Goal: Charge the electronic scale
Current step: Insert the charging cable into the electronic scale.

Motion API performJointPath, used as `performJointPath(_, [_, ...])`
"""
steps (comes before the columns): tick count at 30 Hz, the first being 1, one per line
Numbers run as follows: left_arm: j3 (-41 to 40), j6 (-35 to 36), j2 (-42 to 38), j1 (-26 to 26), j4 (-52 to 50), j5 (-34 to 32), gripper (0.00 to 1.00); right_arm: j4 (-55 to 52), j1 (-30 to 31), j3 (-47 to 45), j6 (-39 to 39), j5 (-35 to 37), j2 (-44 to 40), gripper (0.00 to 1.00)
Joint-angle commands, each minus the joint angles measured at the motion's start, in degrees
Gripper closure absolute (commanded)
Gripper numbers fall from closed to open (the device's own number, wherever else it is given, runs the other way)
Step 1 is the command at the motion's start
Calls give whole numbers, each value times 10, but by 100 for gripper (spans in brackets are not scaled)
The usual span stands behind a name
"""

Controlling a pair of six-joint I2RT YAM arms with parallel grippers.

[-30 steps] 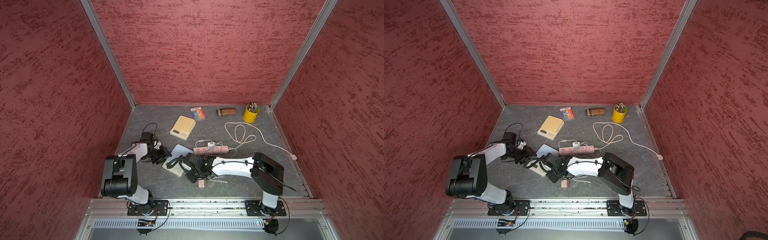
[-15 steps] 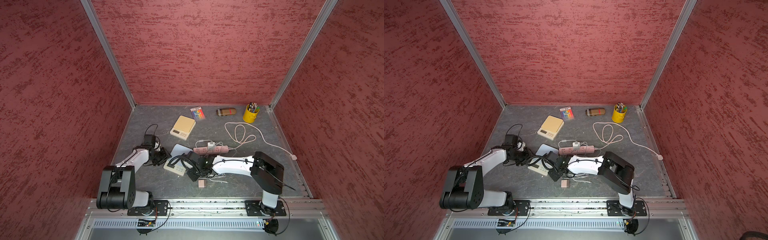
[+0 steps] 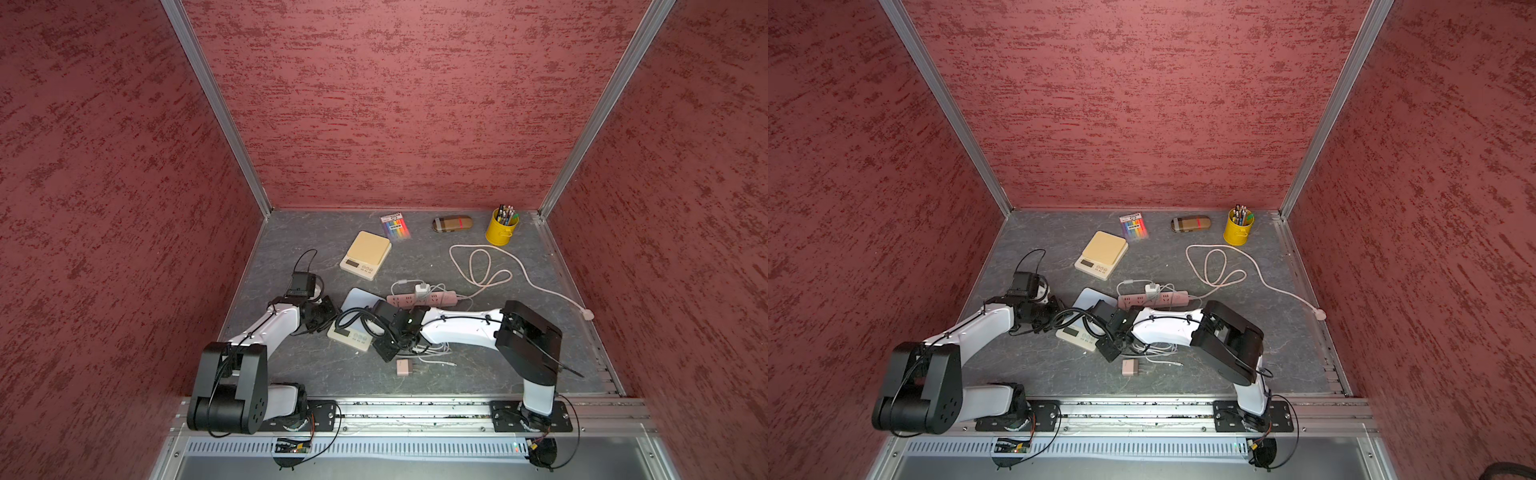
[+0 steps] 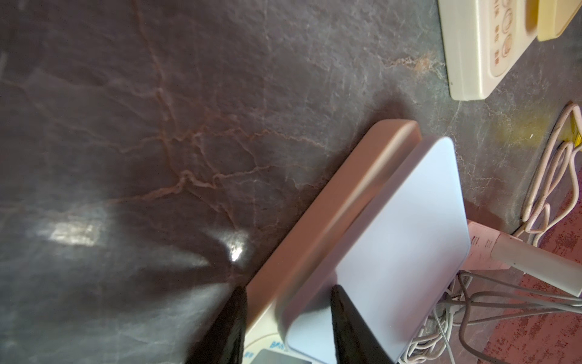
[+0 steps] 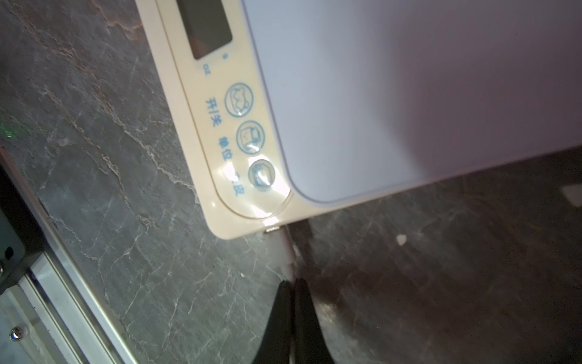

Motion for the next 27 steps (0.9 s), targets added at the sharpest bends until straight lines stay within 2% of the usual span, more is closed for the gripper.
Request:
performJointPath(1, [-34, -34, 3, -33, -99, 78, 58, 182, -5, 56, 3, -1, 17, 100])
performJointPath(8, [-51, -44, -3, -33, -89, 75, 60, 179, -11, 91, -10, -3, 40, 100])
performJointPath(11, [-48, -46, -17, -26, -97, 53, 59, 176, -14, 101, -14, -3, 47, 100])
performJointPath(17, [-39, -38, -70, 32, -109, 16, 52, 168, -17, 84, -21, 2, 35, 83])
performJointPath(22, [-3, 1, -67, 56, -124, 7, 40, 150, -17, 53, -31, -7, 11, 80])
performJointPath(27, [33, 37, -61, 85, -131, 12, 34, 113, -18, 24, -39, 22, -33, 70])
